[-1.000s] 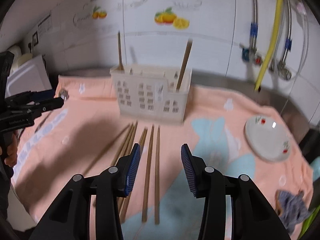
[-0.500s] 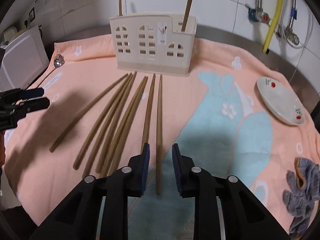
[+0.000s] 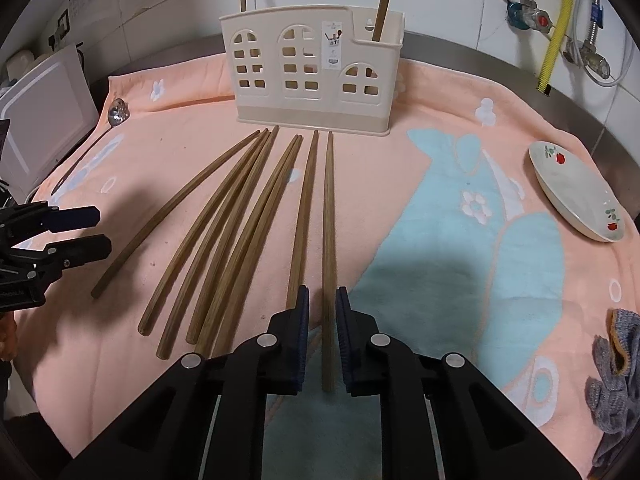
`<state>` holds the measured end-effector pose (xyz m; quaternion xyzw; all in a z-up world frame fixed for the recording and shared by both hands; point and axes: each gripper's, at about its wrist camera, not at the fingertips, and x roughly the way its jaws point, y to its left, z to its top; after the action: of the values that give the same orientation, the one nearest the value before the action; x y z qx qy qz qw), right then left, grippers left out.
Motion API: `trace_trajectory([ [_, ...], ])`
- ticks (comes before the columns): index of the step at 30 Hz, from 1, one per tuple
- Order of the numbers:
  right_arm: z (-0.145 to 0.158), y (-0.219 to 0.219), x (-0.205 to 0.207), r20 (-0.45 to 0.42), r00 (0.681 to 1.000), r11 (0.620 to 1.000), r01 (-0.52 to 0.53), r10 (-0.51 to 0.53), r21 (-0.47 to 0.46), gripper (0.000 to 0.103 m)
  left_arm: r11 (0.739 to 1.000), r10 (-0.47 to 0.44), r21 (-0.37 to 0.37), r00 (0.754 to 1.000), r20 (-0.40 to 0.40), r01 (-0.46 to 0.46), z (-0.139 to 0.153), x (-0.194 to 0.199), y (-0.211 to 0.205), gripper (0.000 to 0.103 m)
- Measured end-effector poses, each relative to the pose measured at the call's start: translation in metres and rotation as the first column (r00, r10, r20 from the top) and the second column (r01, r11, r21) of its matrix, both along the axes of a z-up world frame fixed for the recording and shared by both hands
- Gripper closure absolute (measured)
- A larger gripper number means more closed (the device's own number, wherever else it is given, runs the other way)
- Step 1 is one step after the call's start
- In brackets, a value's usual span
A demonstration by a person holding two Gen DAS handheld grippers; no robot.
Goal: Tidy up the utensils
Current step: 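Move the right gripper back to the chopsticks and close on another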
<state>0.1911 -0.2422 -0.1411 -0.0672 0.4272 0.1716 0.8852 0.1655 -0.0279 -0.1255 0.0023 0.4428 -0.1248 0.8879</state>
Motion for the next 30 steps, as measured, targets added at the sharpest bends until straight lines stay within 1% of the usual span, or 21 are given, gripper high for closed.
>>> trace_trajectory([
  [1, -0.001, 0.000, 0.000, -0.001, 1.000, 1.000, -0.001, 0.001, 0.001, 0.092, 1.000, -0.003, -0.004, 1.000, -0.004, 0.003, -0.001, 0.001, -0.001, 0.056],
  [3, -0.002, 0.001, 0.001, -0.004, 1.000, 1.000, -0.002, 0.002, 0.001, 0.092, 1.000, -0.008, -0.010, 1.000, -0.015, 0.008, -0.002, 0.003, -0.004, 0.059],
  [5, -0.003, 0.002, 0.001, -0.003, 1.000, 1.000, -0.002, 0.002, -0.003, 0.092, 1.000, -0.020, -0.012, 1.000, -0.022, 0.020, -0.003, 0.004, -0.007, 0.068],
  [8, -0.004, 0.002, 0.001, -0.001, 1.000, 1.000, -0.002, 0.002, -0.001, 0.092, 0.999, -0.032, -0.010, 0.999, -0.028, 0.031, -0.003, 0.007, -0.013, 0.073],
  [12, -0.003, 0.002, 0.002, -0.001, 1.000, 1.000, -0.005, 0.005, -0.004, 0.092, 1.000, -0.015, -0.004, 0.998, -0.059, 0.015, -0.008, 0.014, -0.016, 0.074],
  [19, -0.005, 0.001, 0.005, -0.005, 1.000, 1.000, -0.006, 0.006, -0.007, 0.092, 1.000, 0.007, -0.013, 0.994, -0.108, -0.009, -0.018, 0.027, -0.017, 0.082],
  [25, -0.010, 0.002, 0.007, -0.013, 1.000, 1.000, -0.009, 0.009, -0.010, 0.092, 1.000, 0.014, 0.004, 0.994, -0.108, -0.013, -0.020, 0.030, -0.019, 0.085],
  [30, -0.010, 0.002, 0.007, -0.011, 1.000, 1.000, -0.005, 0.005, -0.003, 0.092, 0.999, 0.016, 0.042, 0.995, -0.095, -0.012, -0.020, 0.029, -0.025, 0.086],
])
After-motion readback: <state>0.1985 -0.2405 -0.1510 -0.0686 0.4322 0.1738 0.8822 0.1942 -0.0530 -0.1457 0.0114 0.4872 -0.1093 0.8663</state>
